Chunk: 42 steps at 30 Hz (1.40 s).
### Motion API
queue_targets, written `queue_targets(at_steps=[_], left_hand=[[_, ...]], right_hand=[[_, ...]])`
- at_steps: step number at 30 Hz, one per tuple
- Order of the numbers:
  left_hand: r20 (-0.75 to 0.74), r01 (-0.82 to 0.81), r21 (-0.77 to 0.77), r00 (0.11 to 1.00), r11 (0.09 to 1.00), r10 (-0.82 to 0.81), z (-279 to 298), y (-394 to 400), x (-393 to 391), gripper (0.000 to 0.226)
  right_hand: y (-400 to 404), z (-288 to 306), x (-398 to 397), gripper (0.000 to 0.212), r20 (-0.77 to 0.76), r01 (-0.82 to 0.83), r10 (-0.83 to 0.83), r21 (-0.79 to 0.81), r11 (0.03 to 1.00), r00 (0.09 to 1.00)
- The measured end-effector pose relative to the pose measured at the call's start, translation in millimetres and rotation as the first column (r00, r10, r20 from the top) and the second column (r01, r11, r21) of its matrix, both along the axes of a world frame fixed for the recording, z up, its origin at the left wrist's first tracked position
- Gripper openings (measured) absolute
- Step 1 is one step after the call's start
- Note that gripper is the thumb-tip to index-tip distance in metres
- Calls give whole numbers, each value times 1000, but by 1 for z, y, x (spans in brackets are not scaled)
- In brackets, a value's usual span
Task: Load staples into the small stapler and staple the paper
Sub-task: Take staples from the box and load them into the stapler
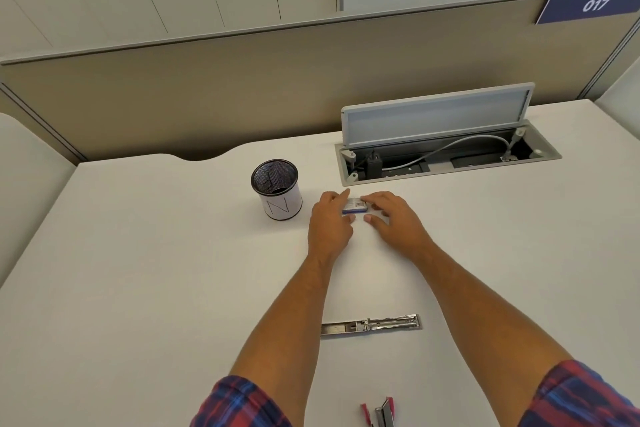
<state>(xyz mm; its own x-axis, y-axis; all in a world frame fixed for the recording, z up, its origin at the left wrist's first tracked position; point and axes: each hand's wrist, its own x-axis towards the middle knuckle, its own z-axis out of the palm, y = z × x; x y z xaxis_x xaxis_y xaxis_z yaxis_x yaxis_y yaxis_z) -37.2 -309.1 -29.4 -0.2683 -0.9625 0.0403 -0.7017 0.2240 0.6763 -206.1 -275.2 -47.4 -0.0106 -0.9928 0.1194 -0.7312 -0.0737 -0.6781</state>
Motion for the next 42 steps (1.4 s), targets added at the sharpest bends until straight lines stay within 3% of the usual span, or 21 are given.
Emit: queue_targets(at_steps=[6,12,18,31,42], left_hand=[[-88,-87,-40,993,995,84,-11,5,-2,36],[-94,-115,-165,991,980,100,-18,17,-2,35],[-62,-62,-210,997,976,50,-18,16,-4,36],[-18,-95,-243,995,965,94,-20,17,-5,38],[-29,-99,-263,995,960,94,-19,19,-5,35]], right_hand=[[2,-7,-1,43,35,20,-18,-49,999,999],[1,-11,0,42,-27,21,-23,-72,997,999],[2,-7,-1,36,16,69,-68,-74,995,998],[11,-6,-1,21,86,206,-193,-176,963,977],[6,-11,1,21,48,246,-242,-111,963,969]])
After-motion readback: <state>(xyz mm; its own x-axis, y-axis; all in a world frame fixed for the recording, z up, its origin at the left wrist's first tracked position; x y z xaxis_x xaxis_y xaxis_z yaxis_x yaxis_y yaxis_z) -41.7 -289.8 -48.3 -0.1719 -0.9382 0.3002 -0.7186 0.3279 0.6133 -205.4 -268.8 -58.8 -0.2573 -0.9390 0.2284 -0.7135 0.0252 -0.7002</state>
